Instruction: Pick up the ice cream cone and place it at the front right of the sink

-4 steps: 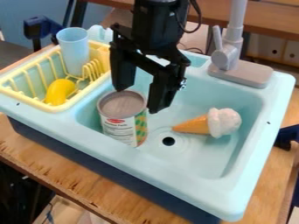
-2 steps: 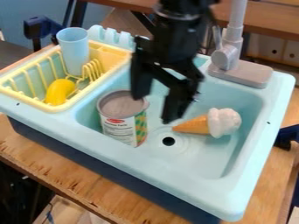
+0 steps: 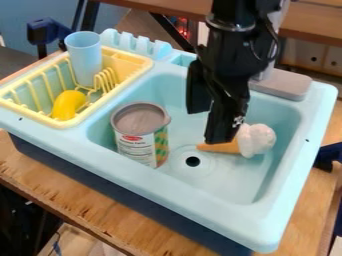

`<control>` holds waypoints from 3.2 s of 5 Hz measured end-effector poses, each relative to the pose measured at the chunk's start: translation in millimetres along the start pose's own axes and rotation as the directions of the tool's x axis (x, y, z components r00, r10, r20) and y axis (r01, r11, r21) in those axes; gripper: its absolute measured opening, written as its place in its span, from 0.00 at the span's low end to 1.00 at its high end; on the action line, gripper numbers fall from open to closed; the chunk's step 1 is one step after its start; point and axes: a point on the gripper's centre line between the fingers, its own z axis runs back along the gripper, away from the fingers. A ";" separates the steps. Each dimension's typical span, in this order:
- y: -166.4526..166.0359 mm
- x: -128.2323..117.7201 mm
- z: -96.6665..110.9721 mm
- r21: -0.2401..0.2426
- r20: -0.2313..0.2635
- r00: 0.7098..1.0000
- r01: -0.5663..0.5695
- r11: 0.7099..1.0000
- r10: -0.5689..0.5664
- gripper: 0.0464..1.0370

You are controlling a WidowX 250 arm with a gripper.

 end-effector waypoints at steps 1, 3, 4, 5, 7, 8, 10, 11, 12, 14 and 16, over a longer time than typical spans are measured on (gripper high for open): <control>6.2 7.4 -7.1 0.006 -0.029 0.995 0.101 0.995 -0.100 0.96; 2.7 28.0 -27.5 -0.037 0.039 0.960 0.280 0.959 -0.278 0.96; 11.4 32.6 -37.4 -0.038 0.067 0.956 0.290 0.956 -0.287 0.96; 20.2 38.1 -43.1 -0.026 0.075 0.959 0.275 0.961 -0.272 0.96; 32.7 40.9 -42.9 -0.027 0.143 0.963 0.233 0.972 -0.226 0.96; 30.0 46.2 -56.3 -0.057 0.148 0.965 0.226 0.972 -0.216 0.96; 25.6 49.9 -65.7 -0.138 0.189 0.963 0.221 0.966 -0.193 0.92; 25.9 49.3 -66.7 -0.155 0.219 0.962 0.198 0.968 -0.162 0.62; 31.1 37.3 -65.3 -0.239 0.261 0.965 0.080 0.968 -0.015 0.49; 20.8 21.2 -39.4 -0.270 0.268 0.947 -0.102 0.957 0.177 0.49; -0.5 14.4 -37.2 -0.297 0.177 0.928 -0.268 0.917 0.329 0.49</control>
